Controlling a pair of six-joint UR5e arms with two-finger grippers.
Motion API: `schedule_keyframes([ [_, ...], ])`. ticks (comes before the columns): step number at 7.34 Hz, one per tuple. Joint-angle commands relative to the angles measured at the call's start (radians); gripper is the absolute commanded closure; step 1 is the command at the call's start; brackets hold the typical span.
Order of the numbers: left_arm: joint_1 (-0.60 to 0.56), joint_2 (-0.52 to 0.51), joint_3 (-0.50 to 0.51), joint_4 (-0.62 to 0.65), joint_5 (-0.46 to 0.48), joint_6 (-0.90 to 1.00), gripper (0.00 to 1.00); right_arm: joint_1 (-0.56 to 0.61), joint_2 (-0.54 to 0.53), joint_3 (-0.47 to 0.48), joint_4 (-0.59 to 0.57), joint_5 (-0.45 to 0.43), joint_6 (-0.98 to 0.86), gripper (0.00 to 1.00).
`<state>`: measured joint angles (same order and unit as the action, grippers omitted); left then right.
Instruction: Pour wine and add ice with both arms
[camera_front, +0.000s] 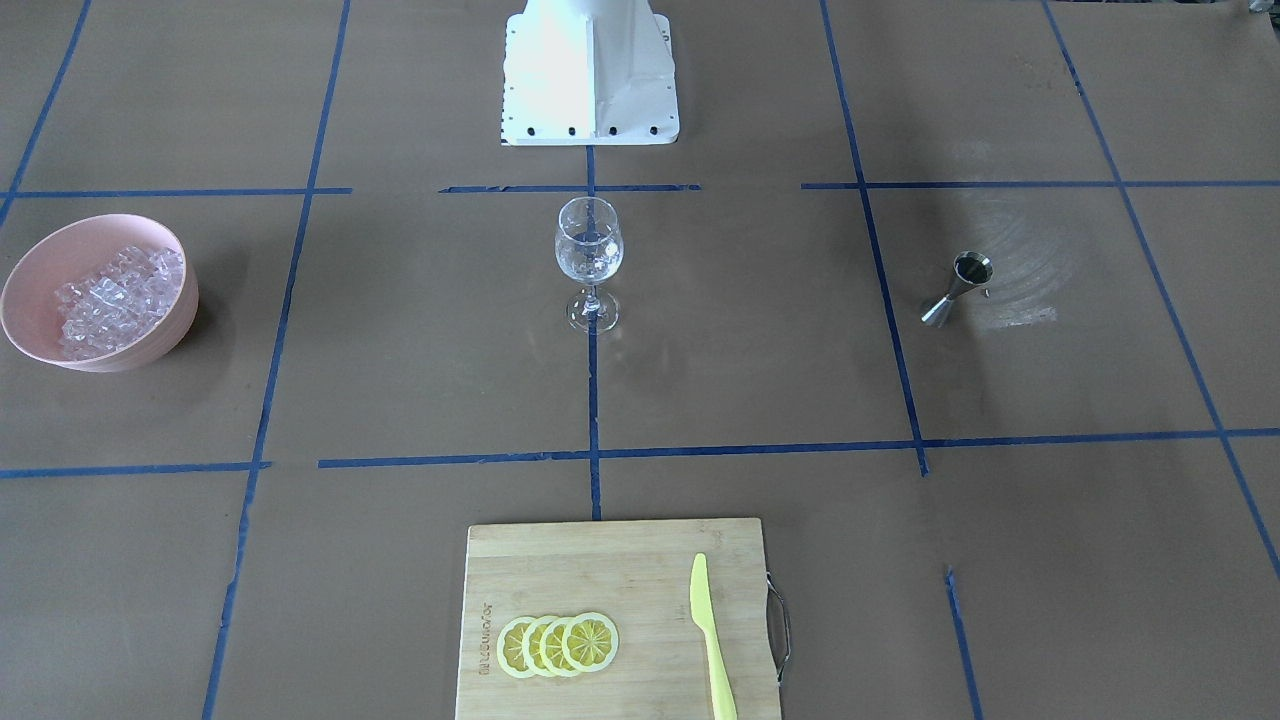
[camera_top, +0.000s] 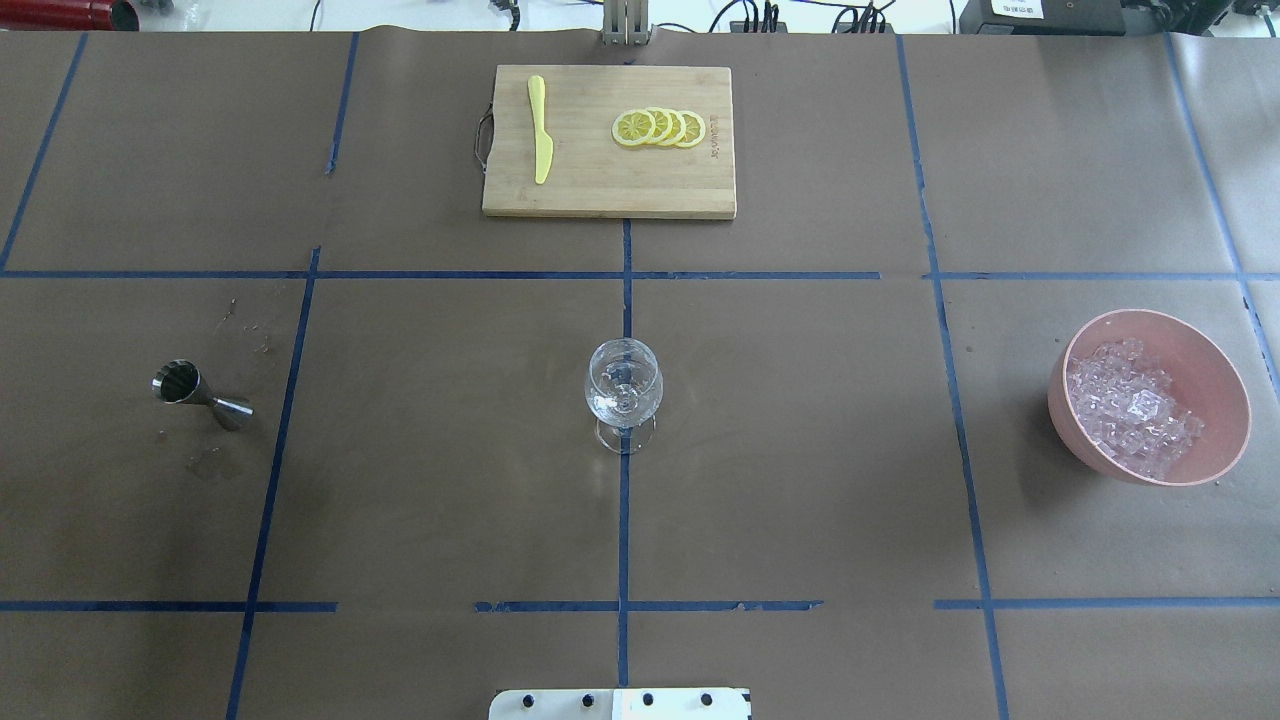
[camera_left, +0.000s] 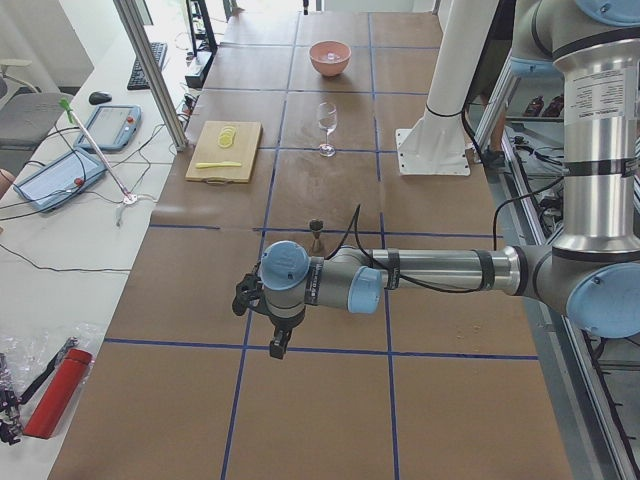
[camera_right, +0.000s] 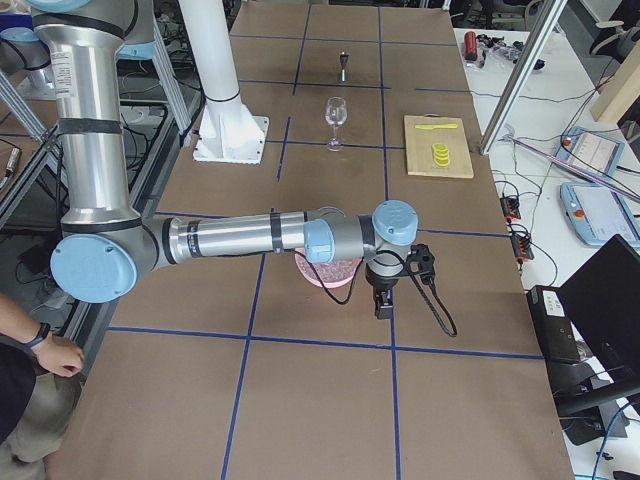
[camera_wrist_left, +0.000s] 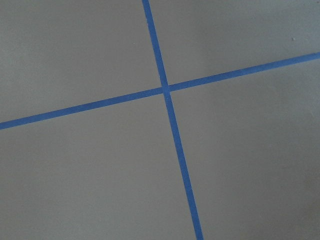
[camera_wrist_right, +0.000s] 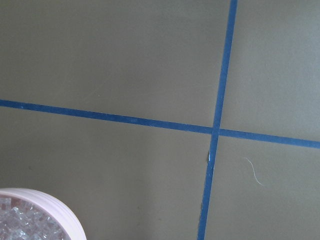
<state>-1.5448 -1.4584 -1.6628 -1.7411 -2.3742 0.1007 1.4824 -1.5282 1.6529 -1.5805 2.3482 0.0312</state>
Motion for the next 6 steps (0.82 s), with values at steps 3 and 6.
schedule_keyframes([
  [3,0.003,0.019,-0.041,-0.018,0.004,0.045,0.00,0.041,-0.041,0.045,-0.010,-0.012,0.009,0.00],
  [6,0.005,0.009,-0.029,-0.043,-0.007,0.036,0.00,0.039,-0.046,0.045,-0.009,-0.003,0.010,0.00],
])
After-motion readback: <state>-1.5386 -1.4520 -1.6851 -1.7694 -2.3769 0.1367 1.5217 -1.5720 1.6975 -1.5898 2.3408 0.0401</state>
